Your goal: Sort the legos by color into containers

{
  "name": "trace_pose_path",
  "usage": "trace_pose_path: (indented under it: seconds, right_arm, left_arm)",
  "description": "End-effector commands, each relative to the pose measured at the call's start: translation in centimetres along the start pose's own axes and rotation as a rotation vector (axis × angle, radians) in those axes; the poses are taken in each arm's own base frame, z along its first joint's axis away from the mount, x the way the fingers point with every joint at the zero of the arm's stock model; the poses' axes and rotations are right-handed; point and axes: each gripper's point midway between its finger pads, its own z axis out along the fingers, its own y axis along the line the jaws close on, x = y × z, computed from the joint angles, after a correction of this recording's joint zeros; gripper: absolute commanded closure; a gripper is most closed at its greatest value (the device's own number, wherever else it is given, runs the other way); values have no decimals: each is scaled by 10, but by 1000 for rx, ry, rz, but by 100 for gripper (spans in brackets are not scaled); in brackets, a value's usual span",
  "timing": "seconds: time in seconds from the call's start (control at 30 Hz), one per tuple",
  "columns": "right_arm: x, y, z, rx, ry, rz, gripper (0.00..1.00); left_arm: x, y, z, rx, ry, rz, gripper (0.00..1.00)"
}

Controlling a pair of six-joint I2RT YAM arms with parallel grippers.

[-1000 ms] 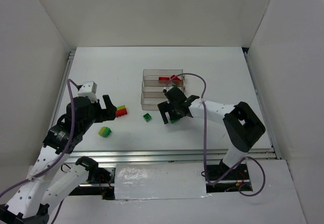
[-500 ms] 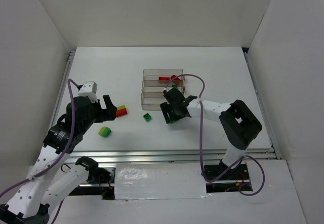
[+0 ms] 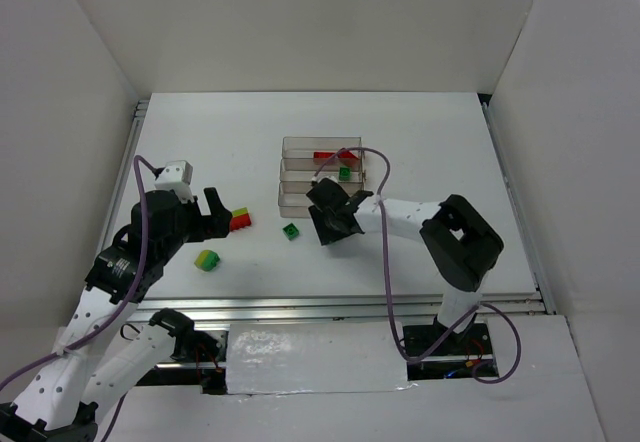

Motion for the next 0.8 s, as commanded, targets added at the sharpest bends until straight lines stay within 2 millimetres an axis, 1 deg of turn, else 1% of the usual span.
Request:
trace_pose_path:
  seconds: [0.0, 0.03, 0.07, 0.13, 0.17, 0.2, 0.23, 0.27, 0.3, 0.33, 0.37, 0.4, 0.43, 0.47, 0.5, 0.53, 0.57, 0.6, 0.67, 0.7, 0.73, 0.77]
  right_arm:
    - [-2, 26, -21, -66, -21, -31, 70]
    - [-7, 37, -31, -105, -48, -28, 70]
    - [-23, 41, -50, -143, -111, -8, 70]
    - [-40, 44, -71, -178, -185, 38, 71]
    - [-54, 43, -90, -194, -245, 62, 71]
    - [-62, 40, -98, -193, -273, 80, 71]
    - [-76, 35, -107, -179, -317, 107, 71]
    - [-87, 26, -112, -160, -343, 133, 70]
    - [-104, 19, -119, -135, -373, 153, 70]
    - [-107, 13, -108, -102, -353, 160, 70]
    - [-118, 0, -104, -68, -353, 186, 70]
    - [-124, -5, -97, -41, -343, 195, 69]
    - [-137, -10, -89, -7, -331, 211, 69]
    - [-145, -19, -85, 40, -340, 226, 69]
    - [-154, -33, -79, 81, -343, 254, 69]
    - [-167, -36, -73, 107, -340, 271, 69]
    - [-174, -44, -70, 145, -349, 288, 69]
    - [-185, -49, -65, 168, -351, 304, 68]
    - [-195, -54, -60, 189, -357, 313, 68]
    - [-204, -55, -61, 185, -368, 321, 67]
    - [-202, -55, -49, 195, -347, 318, 67]
    - [-204, -56, -46, 198, -340, 319, 66]
  left_arm:
    - [-11, -3, 0, 19, -46, 15, 1]
    - [-10, -3, -1, 20, -45, 16, 1]
    - [-11, -3, -1, 18, -48, 13, 1]
    - [-11, -2, -2, 17, -52, 11, 1]
    - [-11, -1, -2, 13, -51, 10, 0]
    - [-12, -2, -3, 15, -57, 9, 0]
    - [-12, -2, -3, 16, -57, 9, 0]
    - [-12, -2, -3, 17, -60, 9, 1]
    - [-13, -2, -3, 20, -60, 10, 0]
    - [-12, -2, -2, 20, -58, 10, 1]
    - [-12, -2, -2, 19, -55, 11, 1]
    - [-11, -1, -1, 14, -49, 12, 1]
    - [-11, -1, -1, 12, -50, 10, 1]
    - [-12, -1, -2, 12, -52, 10, 1]
    - [-11, -1, -2, 12, -52, 10, 0]
    - [-12, -1, -2, 14, -57, 7, 0]
    - [-12, -1, -3, 17, -59, 6, 1]
    - [-13, -2, -3, 19, -61, 7, 0]
    - [-12, -2, -3, 22, -59, 8, 1]
    - [-12, -3, -2, 24, -56, 10, 1]
    - [-12, -3, -2, 27, -55, 11, 0]
    - [-11, -3, -1, 27, -52, 13, 1]
